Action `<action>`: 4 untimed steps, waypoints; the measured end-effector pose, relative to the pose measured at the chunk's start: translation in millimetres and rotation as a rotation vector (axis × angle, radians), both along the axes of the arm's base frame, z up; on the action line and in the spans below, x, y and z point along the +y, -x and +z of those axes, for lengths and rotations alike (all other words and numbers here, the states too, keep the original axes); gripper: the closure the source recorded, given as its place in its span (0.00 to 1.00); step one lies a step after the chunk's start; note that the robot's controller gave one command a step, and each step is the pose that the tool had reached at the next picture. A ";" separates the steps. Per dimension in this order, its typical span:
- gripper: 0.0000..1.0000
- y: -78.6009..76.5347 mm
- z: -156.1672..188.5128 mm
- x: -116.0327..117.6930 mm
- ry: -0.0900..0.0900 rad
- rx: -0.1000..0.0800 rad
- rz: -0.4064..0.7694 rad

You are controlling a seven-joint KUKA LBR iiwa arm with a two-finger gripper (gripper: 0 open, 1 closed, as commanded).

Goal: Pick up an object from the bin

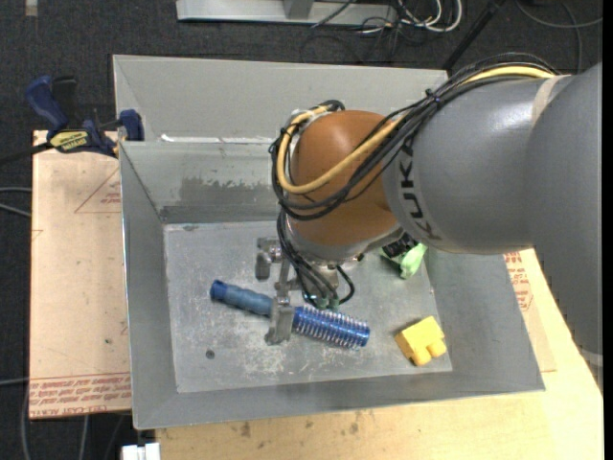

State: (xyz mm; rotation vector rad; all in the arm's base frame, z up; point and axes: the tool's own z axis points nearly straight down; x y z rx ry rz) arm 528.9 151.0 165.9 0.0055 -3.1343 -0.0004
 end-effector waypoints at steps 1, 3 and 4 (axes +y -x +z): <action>0.00 -14.1 -100.7 -77.7 0.003 -0.001 -0.024; 0.00 -14.8 -100.4 -75.7 -0.001 -0.002 -0.025; 0.00 -15.1 -100.3 -75.3 -0.003 -0.003 -0.027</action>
Offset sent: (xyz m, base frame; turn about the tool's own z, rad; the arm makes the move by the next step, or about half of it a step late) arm 0.0152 -0.0738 -0.0959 0.0173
